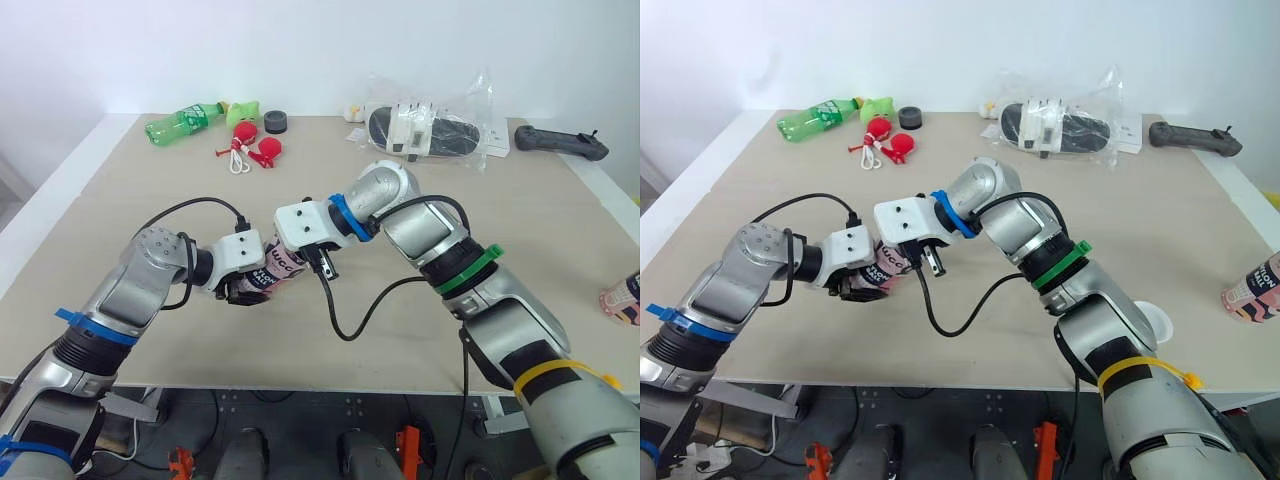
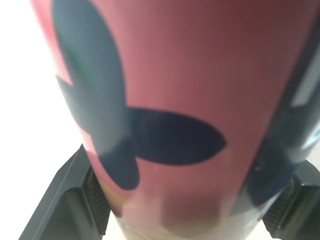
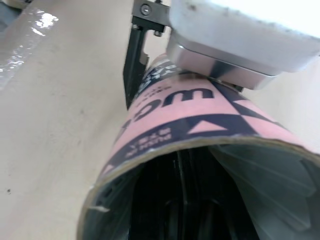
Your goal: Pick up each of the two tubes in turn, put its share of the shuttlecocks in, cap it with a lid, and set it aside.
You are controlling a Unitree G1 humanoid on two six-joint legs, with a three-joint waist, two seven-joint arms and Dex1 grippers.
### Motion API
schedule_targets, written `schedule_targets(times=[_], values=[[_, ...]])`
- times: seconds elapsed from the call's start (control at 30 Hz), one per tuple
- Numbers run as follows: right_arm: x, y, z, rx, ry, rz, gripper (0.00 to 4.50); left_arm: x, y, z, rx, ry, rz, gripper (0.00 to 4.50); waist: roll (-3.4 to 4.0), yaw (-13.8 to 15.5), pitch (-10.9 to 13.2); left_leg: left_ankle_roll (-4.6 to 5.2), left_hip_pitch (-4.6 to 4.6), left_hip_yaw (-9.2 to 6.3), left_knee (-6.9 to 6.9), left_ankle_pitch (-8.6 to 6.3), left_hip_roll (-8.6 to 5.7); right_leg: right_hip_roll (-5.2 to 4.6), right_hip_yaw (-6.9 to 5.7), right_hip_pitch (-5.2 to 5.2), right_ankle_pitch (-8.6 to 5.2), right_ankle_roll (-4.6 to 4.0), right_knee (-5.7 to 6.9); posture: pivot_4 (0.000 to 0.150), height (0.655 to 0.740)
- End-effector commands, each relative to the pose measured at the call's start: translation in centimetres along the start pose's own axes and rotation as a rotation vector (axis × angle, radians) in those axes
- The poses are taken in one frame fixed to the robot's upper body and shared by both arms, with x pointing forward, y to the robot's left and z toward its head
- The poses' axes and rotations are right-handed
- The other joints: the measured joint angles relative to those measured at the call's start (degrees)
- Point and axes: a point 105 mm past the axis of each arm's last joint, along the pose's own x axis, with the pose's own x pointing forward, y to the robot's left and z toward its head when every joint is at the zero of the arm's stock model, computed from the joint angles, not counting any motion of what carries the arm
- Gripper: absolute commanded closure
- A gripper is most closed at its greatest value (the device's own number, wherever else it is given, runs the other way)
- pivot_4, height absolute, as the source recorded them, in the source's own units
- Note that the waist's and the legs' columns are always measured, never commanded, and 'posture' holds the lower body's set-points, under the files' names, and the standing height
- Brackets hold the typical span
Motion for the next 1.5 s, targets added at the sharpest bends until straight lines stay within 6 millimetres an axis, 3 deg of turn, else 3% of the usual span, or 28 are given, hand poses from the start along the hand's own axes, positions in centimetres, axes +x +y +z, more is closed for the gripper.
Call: schedule_targets(times=[0.03,0.53,0.63,0.73,0.97,1.1,1.2,1.3,1.37,1.5], values=[[-2.4,-0.2,1.9,-0.036,-0.060,-0.036,4.46,1.5,-1.8,-0.3,-0.021,-0.001,-0.077,1.24,0.00,0.12,0.00,0.00,0.00,0.00,0.00,0.00,0.00,0.00,0.00,0.00,0.01,0.02,0.00,0.150,0.7400],[-9.4,-0.7,2.2,0.030,-0.094,-0.234,4.46,1.7,-1.4,-0.1,-0.018,-0.034,-0.064,1.24,-0.01,0.62,0.01,-0.02,-0.20,-0.01,0.00,-0.01,-0.08,-0.12,-0.03,-0.12,-0.10,0.00,-0.03,0.150,0.7400],[-11.7,0.2,1.4,0.072,-0.111,-0.279,4.46,1.6,-0.5,1.8,-0.019,-0.140,-0.018,1.24,-0.03,0.78,0.02,-0.02,-0.22,0.00,0.01,-0.01,-0.15,-0.20,-0.02,-0.10,-0.11,0.05,-0.06,0.150,0.7400],[-13.9,1.9,-0.5,0.148,-0.071,-0.306,4.46,1.3,0.0,3.7,-0.009,-0.247,0.011,1.24,-0.18,0.90,0.12,-0.02,-0.42,-0.04,0.14,-0.01,-0.15,-0.22,-0.08,-0.15,-0.12,0.09,-0.08,0.150,0.7400],[-17.2,4.8,-3.8,0.285,0.052,-0.353,4.46,1.2,0.2,7.3,0.001,-0.443,0.049,1.24,-0.33,-0.44,0.25,0.00,-0.76,0.03,-0.02,-0.03,-0.05,-0.09,0.00,-0.65,0.10,0.06,-0.07,0.150,0.7400],[-19.1,7.0,-6.1,0.396,0.143,-0.398,4.46,1.7,0.1,10.9,-0.090,-0.694,0.087,1.24,-0.33,-0.38,0.26,0.02,-0.76,0.01,-0.15,-0.04,-0.05,-0.08,-0.01,-0.66,0.05,-0.03,-0.07,0.150,0.7400],[-19.5,8.6,-7.0,0.466,0.183,-0.398,4.46,3.3,-0.8,11.8,-0.142,-0.812,0.117,1.24,-0.35,-0.17,0.27,-0.01,-0.81,0.05,-0.05,-0.07,-0.14,-0.19,0.03,-0.61,0.06,0.01,-0.11,0.150,0.7400],[-19.6,10.3,-7.7,0.528,0.236,-0.372,3.74,5.9,-1.9,10.5,-0.182,-0.799,0.135,1.24,-0.28,-0.39,0.23,-0.02,-0.70,0.06,-0.04,-0.09,-0.17,-0.20,0.07,-0.55,0.07,0.03,-0.11,0.150,0.7400],[-20.2,11.1,-8.3,0.559,0.284,-0.369,2.80,7.3,-2.6,9.4,-0.211,-0.770,0.124,1.24,-0.26,-0.72,0.27,-0.01,-0.53,0.08,-0.04,-0.10,-0.13,-0.13,0.09,-0.45,0.03,0.08,-0.11,0.150,0.7400],[-21.6,12.5,-9.6,0.607,0.377,-0.366,1.34,10.3,-3.8,6.4,-0.270,-0.657,0.089,1.24,-0.26,-0.87,0.29,0.00,-0.42,0.07,0.00,-0.06,-0.14,-0.13,0.10,-0.34,0.02,0.32,-0.11,0.150,0.7400]])
